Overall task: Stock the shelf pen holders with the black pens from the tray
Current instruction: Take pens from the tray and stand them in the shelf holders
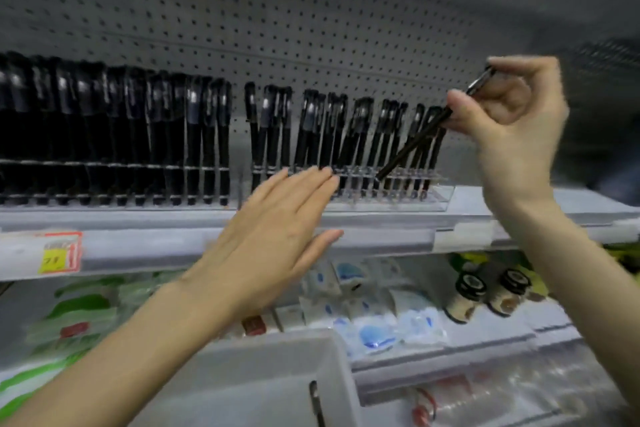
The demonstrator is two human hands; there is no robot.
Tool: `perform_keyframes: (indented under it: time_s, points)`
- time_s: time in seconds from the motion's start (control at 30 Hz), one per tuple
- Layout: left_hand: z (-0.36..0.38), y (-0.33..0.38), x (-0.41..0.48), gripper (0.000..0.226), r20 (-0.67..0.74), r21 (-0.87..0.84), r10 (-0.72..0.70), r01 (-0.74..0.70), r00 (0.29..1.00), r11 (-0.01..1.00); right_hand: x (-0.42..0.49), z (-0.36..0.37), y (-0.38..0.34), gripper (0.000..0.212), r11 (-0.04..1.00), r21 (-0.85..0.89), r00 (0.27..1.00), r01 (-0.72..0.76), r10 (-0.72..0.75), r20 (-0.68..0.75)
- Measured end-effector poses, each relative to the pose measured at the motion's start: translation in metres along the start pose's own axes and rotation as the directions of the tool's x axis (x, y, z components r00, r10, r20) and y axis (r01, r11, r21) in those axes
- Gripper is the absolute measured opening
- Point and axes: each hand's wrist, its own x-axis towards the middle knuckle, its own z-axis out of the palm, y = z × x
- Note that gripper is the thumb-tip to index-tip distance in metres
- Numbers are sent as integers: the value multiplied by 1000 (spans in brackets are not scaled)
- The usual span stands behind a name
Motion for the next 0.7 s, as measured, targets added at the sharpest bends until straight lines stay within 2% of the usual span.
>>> perform_keyframes:
  time_s: [0.1, 0.27, 0.53, 0.7]
  points:
    - [10, 0, 26, 59, 28, 77, 65, -67, 998, 995, 15, 3, 17, 36, 998, -59, 999, -9, 11, 46]
    - [21, -2, 45, 59, 36, 198, 114, -119, 993, 973, 26, 20, 38, 38, 999, -32, 998, 13, -11, 62]
    - [28, -13, 47, 59, 32, 234, 106, -110, 994, 966, 30, 39, 50, 38, 998, -52, 987, 35, -26, 158]
    - [30, -14, 48, 59, 13, 239, 127, -127, 992, 963, 33, 43, 55, 35, 995, -99, 952, 21, 11, 307]
